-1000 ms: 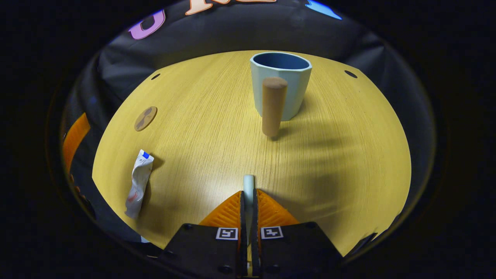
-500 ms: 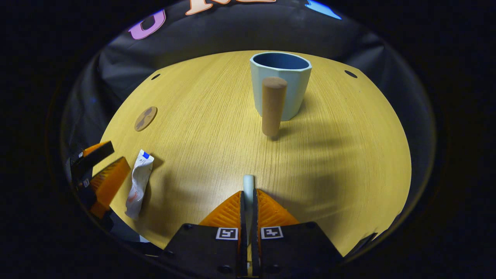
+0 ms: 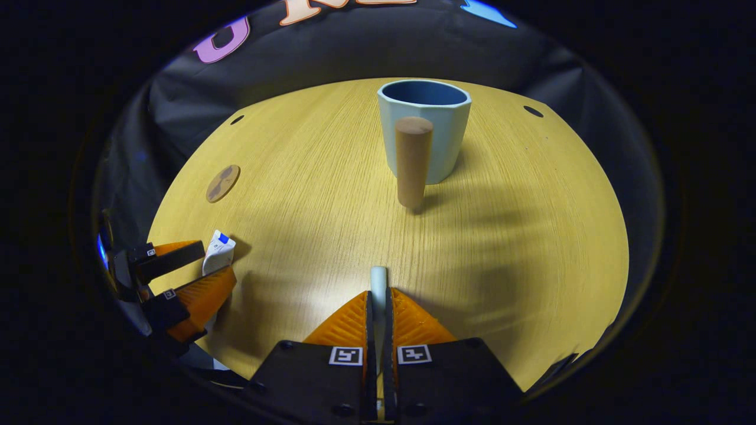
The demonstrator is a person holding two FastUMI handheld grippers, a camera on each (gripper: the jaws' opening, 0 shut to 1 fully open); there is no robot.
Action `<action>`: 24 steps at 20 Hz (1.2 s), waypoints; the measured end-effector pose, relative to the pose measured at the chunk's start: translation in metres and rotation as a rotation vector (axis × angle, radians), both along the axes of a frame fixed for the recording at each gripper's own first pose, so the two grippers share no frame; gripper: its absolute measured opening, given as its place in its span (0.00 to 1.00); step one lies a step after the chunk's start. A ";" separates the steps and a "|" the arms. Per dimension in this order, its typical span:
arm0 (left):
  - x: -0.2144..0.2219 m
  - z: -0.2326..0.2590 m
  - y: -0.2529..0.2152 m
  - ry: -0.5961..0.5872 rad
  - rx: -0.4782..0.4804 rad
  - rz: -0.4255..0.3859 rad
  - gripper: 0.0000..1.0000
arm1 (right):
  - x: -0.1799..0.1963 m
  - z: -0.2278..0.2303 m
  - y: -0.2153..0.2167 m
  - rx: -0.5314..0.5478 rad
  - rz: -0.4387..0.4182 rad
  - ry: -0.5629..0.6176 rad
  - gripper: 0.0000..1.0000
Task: Put the toothbrush and toothpaste on the desktop into the cup, then pick up the cup and place it on the coaster on the desktop.
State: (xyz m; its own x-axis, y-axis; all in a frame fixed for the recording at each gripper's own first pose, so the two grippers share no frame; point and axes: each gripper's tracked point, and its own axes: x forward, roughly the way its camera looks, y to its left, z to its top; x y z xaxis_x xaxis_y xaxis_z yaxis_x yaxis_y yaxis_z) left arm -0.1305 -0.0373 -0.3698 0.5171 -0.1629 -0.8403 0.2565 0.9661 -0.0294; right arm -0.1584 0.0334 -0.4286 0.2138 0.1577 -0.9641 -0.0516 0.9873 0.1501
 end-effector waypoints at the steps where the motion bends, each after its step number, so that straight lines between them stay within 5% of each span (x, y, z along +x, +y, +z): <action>1: -0.003 -0.003 0.002 0.019 0.006 0.004 0.94 | 0.000 0.000 0.000 -0.001 0.000 -0.001 0.07; 11: 0.001 -0.001 0.003 0.005 -0.017 0.030 0.89 | 0.000 0.000 0.000 -0.002 -0.008 -0.013 0.07; 13: 0.002 -0.002 0.002 0.018 -0.017 0.026 0.80 | 0.000 0.000 0.000 0.000 -0.007 -0.012 0.07; 15: 0.004 -0.002 -0.001 0.014 -0.032 0.025 0.60 | 0.000 -0.001 -0.001 0.003 -0.004 -0.013 0.07; 16: 0.006 -0.005 -0.004 0.010 -0.047 0.034 0.39 | -0.001 -0.001 -0.001 0.003 -0.002 -0.015 0.07; 18: 0.004 -0.002 -0.003 0.009 -0.057 0.042 0.19 | 0.001 0.001 0.000 0.003 0.007 -0.023 0.07; 24: 0.006 -0.002 -0.003 0.029 -0.056 0.072 0.05 | -0.001 0.000 -0.001 0.029 0.028 -0.044 0.07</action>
State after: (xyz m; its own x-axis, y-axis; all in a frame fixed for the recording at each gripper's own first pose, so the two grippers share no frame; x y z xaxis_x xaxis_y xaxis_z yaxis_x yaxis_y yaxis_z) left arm -0.1242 -0.0398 -0.3723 0.5051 -0.1732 -0.8455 0.1847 0.9787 -0.0902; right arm -0.1593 0.0327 -0.4286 0.2510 0.1918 -0.9488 -0.0867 0.9807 0.1753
